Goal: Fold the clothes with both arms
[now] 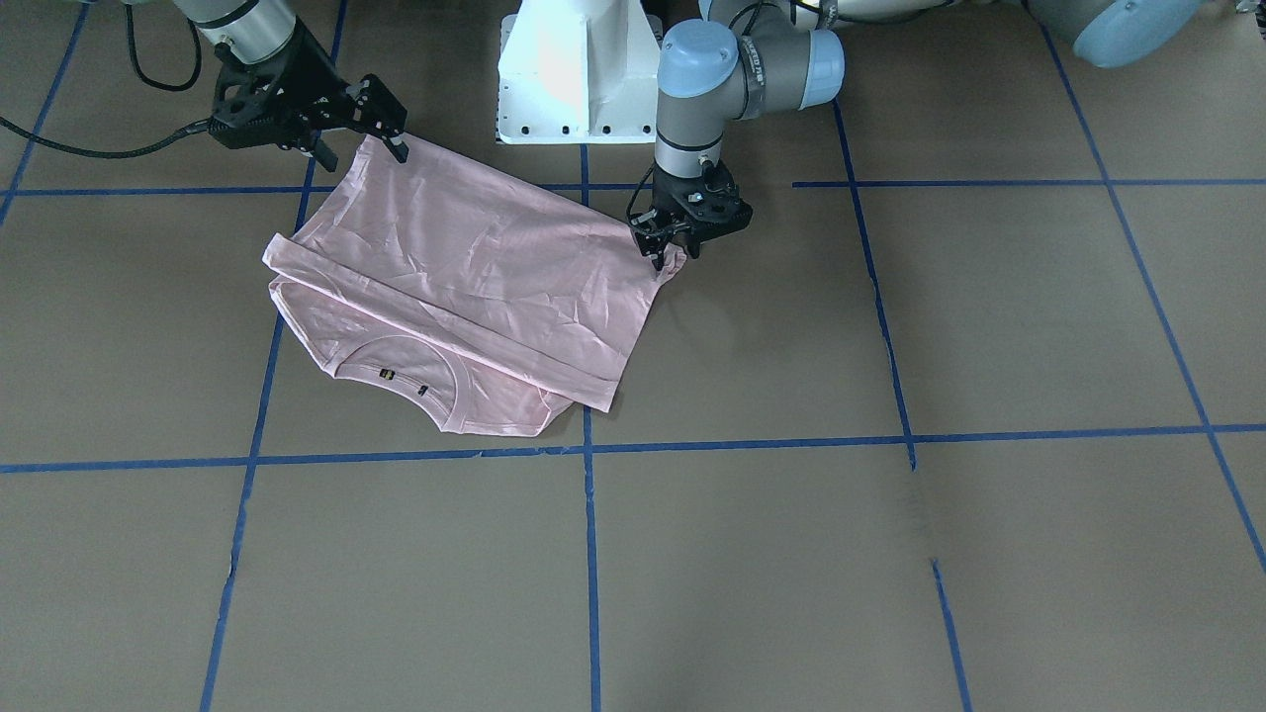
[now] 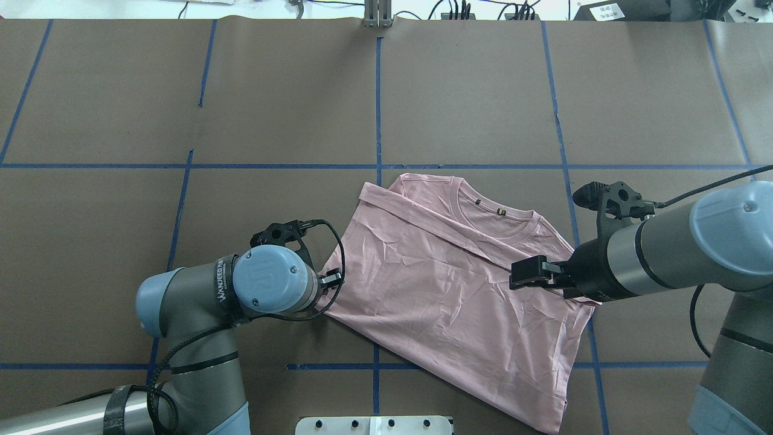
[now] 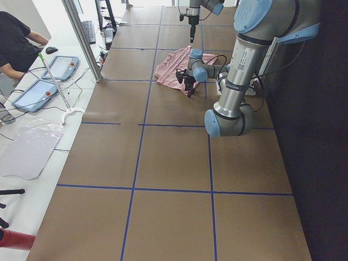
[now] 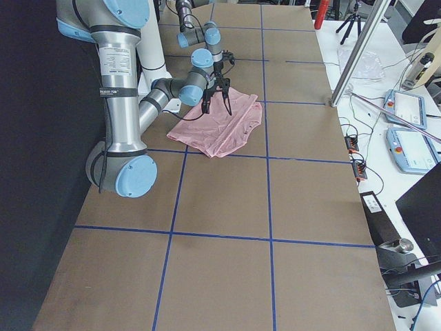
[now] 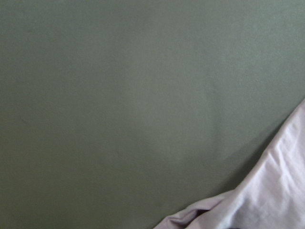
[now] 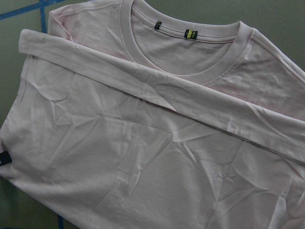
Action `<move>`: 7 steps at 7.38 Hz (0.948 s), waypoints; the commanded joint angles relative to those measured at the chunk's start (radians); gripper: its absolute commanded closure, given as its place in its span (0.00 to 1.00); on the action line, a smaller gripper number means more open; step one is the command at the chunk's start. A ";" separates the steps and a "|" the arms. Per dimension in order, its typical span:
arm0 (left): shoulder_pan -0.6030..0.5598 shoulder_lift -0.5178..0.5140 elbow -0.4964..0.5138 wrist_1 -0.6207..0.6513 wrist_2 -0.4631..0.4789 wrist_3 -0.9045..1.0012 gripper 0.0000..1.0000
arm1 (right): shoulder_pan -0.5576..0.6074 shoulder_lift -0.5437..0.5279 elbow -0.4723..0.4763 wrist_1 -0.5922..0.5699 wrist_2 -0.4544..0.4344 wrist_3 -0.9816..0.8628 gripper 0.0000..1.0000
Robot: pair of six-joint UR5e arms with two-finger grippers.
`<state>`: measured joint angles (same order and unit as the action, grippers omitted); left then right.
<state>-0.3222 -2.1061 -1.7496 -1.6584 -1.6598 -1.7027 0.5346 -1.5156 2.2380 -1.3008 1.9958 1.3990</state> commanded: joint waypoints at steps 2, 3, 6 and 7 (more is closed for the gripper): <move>0.000 -0.002 -0.013 0.003 0.000 0.000 1.00 | 0.001 -0.001 0.000 0.000 -0.002 0.000 0.00; -0.001 -0.002 -0.014 0.006 0.000 0.000 1.00 | 0.001 -0.003 0.000 0.000 0.000 0.000 0.00; -0.070 -0.005 -0.013 0.006 0.015 0.015 1.00 | 0.002 -0.003 0.000 0.000 -0.003 0.000 0.00; -0.118 -0.006 -0.007 0.006 0.018 0.049 1.00 | 0.004 -0.002 0.002 0.000 -0.003 0.000 0.00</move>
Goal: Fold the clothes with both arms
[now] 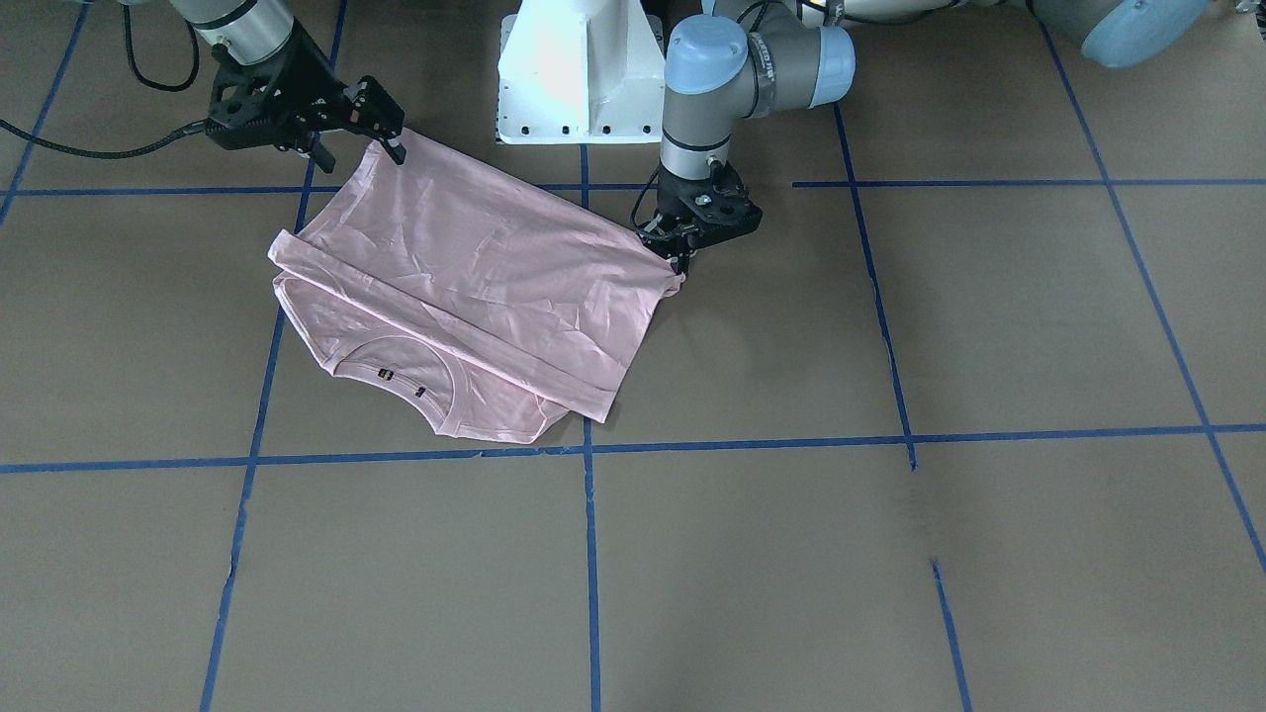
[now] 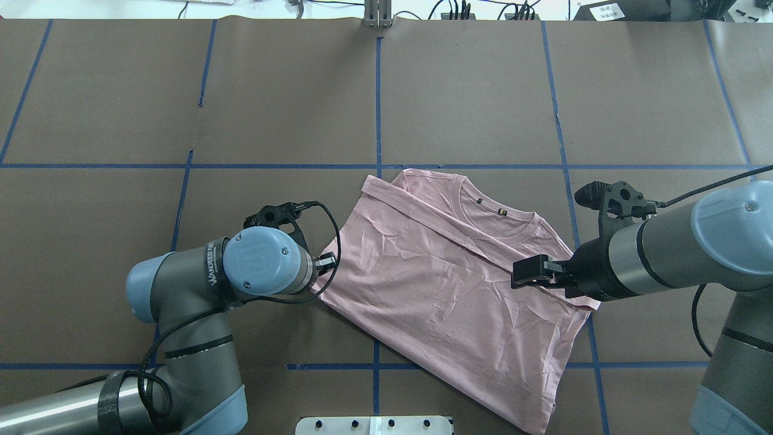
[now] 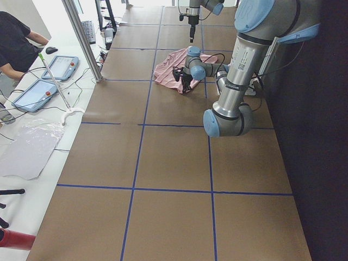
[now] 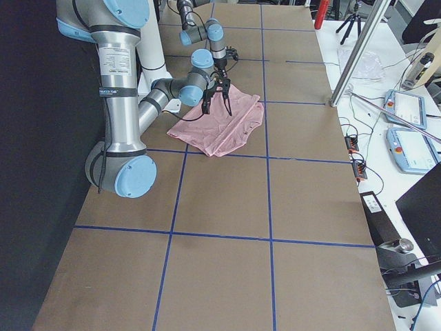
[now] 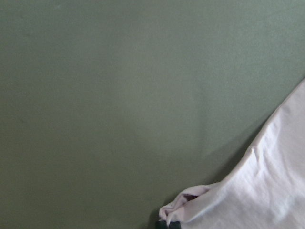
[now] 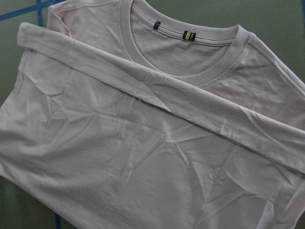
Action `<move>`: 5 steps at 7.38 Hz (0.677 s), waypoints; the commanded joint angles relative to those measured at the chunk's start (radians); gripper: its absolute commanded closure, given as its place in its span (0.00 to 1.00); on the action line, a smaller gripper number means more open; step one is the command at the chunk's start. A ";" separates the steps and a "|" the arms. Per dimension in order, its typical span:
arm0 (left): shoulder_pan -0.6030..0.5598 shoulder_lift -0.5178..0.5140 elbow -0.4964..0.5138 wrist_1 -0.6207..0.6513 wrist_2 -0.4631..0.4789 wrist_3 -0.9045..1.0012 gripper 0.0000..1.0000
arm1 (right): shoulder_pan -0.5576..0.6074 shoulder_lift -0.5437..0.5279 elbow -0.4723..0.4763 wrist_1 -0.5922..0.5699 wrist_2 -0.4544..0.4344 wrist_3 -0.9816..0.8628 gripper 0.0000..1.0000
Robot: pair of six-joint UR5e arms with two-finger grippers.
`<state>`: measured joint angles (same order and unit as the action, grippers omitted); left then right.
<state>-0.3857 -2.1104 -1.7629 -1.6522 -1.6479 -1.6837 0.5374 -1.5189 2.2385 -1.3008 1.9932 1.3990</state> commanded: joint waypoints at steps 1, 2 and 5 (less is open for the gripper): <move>-0.097 -0.020 0.011 0.000 0.025 0.054 1.00 | 0.001 0.002 0.001 0.000 -0.007 0.000 0.00; -0.138 -0.061 0.070 -0.006 0.051 0.077 1.00 | 0.003 0.002 0.003 0.000 -0.007 0.000 0.00; -0.263 -0.227 0.421 -0.191 0.054 0.191 1.00 | 0.010 -0.001 0.001 0.000 -0.010 0.000 0.00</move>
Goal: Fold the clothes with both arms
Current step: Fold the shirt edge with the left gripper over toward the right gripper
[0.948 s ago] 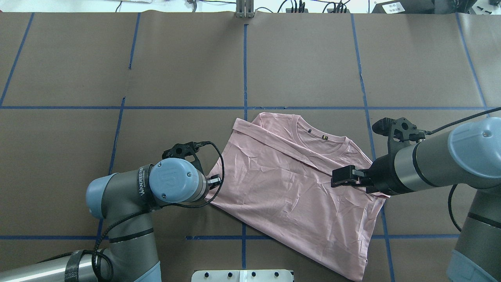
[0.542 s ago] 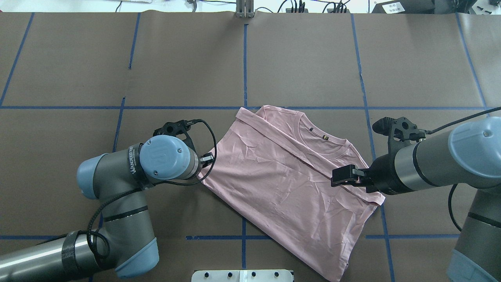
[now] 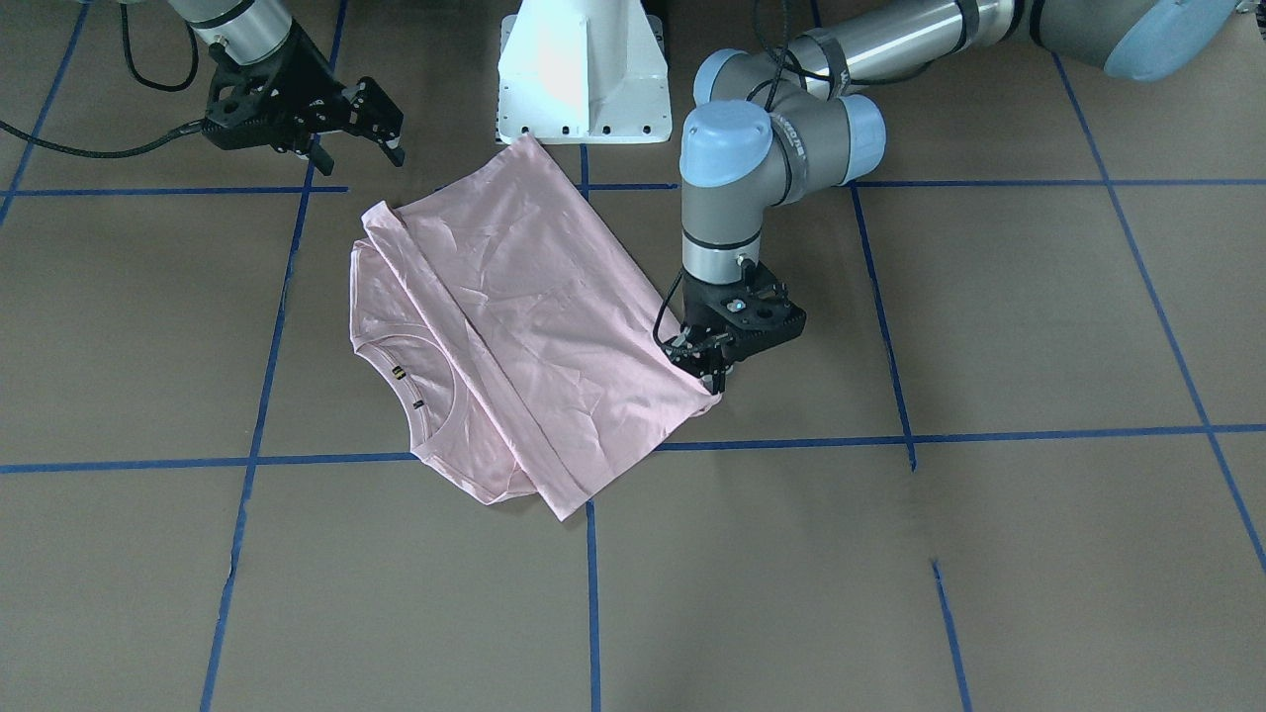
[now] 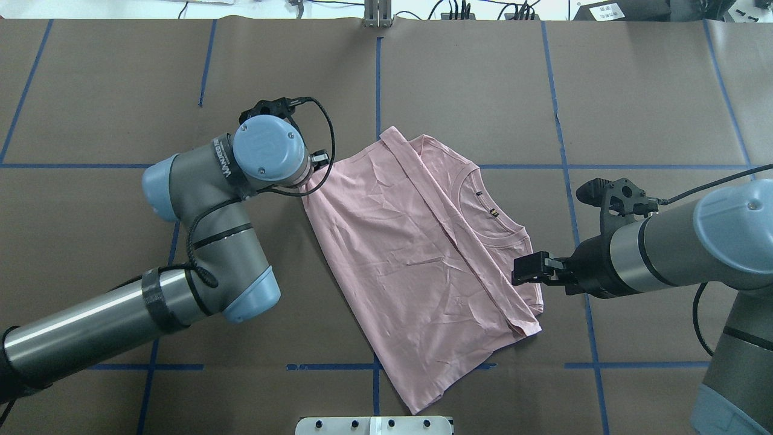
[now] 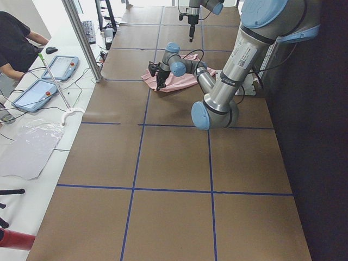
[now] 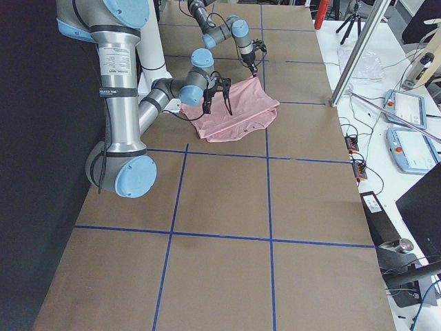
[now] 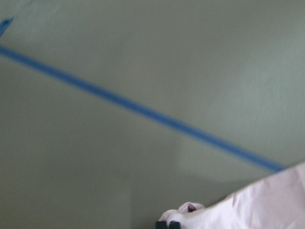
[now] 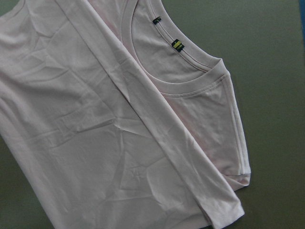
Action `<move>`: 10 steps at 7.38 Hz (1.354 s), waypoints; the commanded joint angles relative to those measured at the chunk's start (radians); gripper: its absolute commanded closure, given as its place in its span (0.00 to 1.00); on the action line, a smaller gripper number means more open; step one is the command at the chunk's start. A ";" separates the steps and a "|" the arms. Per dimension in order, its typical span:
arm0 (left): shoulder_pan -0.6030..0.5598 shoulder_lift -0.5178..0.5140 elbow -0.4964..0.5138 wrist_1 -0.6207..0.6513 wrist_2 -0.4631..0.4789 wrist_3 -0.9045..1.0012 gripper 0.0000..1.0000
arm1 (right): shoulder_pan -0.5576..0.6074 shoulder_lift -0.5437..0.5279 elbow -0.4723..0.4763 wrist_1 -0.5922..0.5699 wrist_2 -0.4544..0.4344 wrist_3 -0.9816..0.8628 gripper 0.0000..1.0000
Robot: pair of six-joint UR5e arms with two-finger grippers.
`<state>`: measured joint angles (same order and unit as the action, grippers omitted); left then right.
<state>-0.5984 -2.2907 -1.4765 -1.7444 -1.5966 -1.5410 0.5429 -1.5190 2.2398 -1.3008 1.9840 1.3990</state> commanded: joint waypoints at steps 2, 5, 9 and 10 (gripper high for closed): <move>-0.098 -0.128 0.310 -0.219 0.029 0.117 1.00 | 0.012 0.000 -0.002 0.000 -0.002 0.000 0.00; -0.113 -0.210 0.464 -0.386 0.072 0.226 1.00 | 0.012 0.002 -0.002 0.000 -0.004 0.000 0.00; -0.113 -0.227 0.545 -0.471 0.073 0.226 0.00 | 0.025 0.000 -0.002 0.000 -0.004 0.000 0.00; -0.113 -0.228 0.535 -0.472 0.070 0.226 0.00 | 0.040 0.000 0.000 -0.002 -0.008 0.000 0.00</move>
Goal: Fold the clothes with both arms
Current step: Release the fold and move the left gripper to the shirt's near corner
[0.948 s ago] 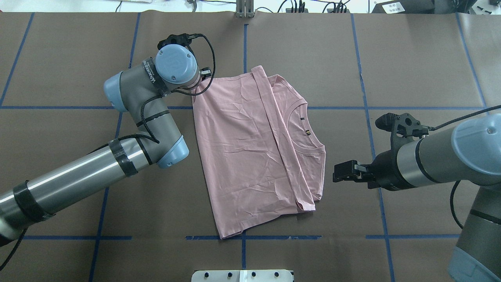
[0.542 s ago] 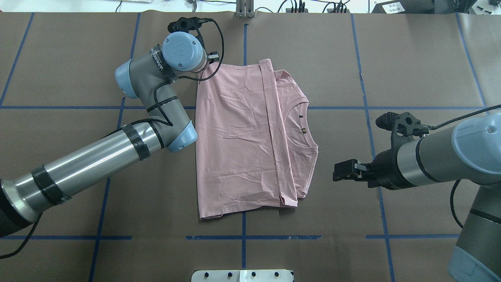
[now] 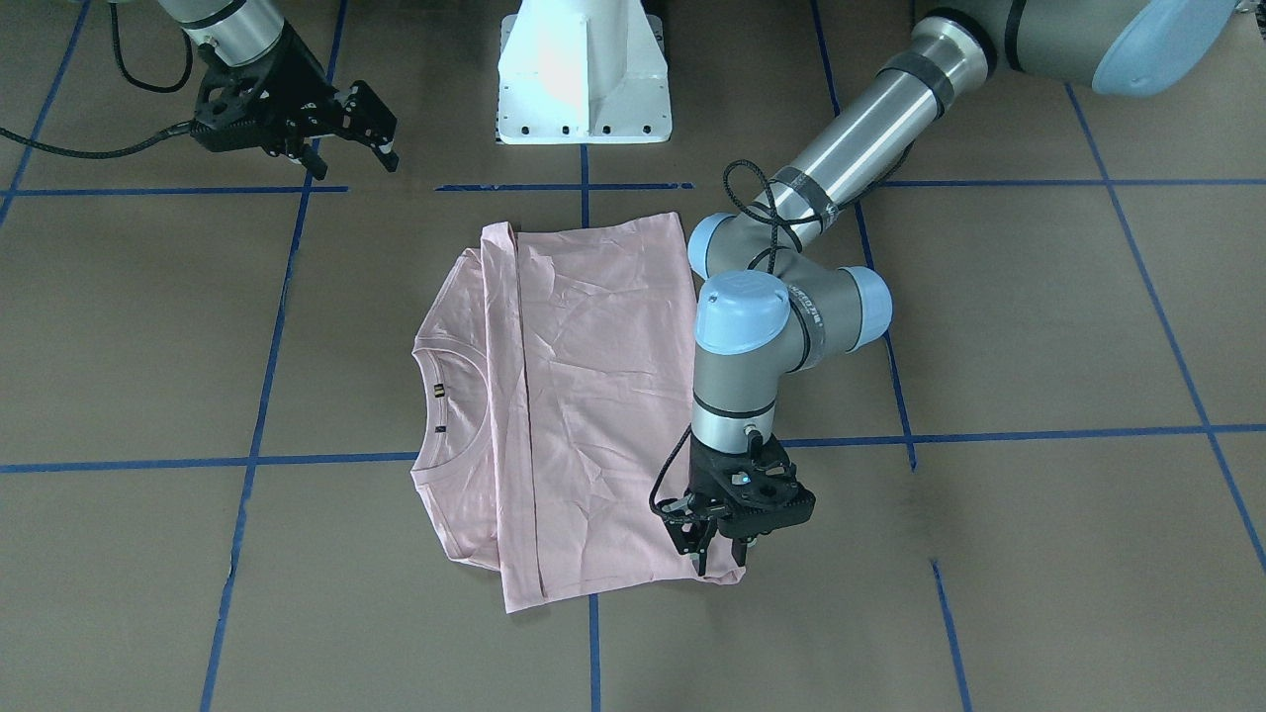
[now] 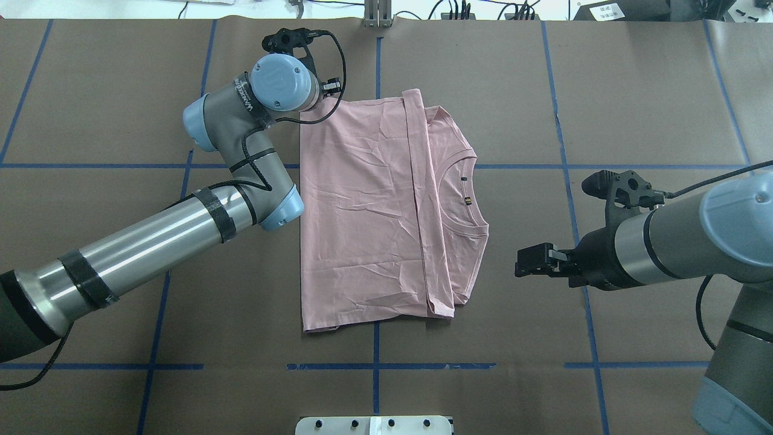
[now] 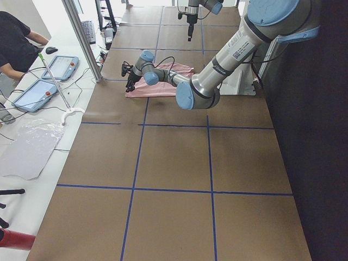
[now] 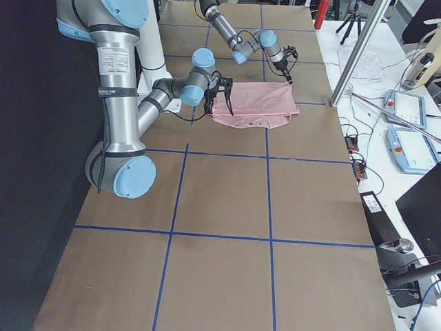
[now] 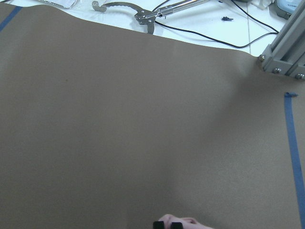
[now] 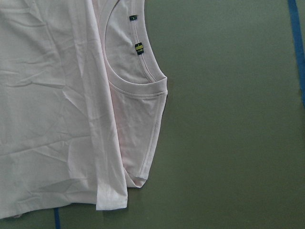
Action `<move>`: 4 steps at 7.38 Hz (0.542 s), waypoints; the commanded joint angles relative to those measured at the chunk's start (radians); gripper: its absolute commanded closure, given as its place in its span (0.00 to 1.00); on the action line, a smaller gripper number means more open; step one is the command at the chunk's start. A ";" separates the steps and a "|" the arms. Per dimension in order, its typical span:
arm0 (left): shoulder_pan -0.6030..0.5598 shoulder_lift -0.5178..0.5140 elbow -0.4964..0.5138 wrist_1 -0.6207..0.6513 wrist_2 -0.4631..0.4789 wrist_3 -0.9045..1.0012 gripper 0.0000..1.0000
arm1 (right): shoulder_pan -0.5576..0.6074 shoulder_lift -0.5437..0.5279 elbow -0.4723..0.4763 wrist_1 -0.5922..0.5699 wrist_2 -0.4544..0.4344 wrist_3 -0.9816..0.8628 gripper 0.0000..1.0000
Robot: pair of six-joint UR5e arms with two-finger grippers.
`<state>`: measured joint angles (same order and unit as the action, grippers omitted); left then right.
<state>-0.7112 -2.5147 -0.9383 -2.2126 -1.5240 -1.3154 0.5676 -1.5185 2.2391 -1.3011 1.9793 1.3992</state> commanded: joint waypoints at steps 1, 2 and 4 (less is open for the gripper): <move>-0.001 0.008 -0.049 0.013 -0.010 -0.005 0.00 | 0.017 0.000 -0.001 -0.001 -0.019 0.000 0.00; 0.001 0.081 -0.174 0.049 -0.025 -0.005 0.00 | 0.018 -0.002 -0.001 -0.004 -0.033 0.000 0.00; 0.007 0.318 -0.627 0.294 -0.181 -0.063 0.00 | 0.017 -0.011 -0.001 -0.009 -0.083 -0.002 0.00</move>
<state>-0.7083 -2.3335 -1.3087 -2.0520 -1.6259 -1.3374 0.5850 -1.5263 2.2382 -1.3081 1.9226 1.3986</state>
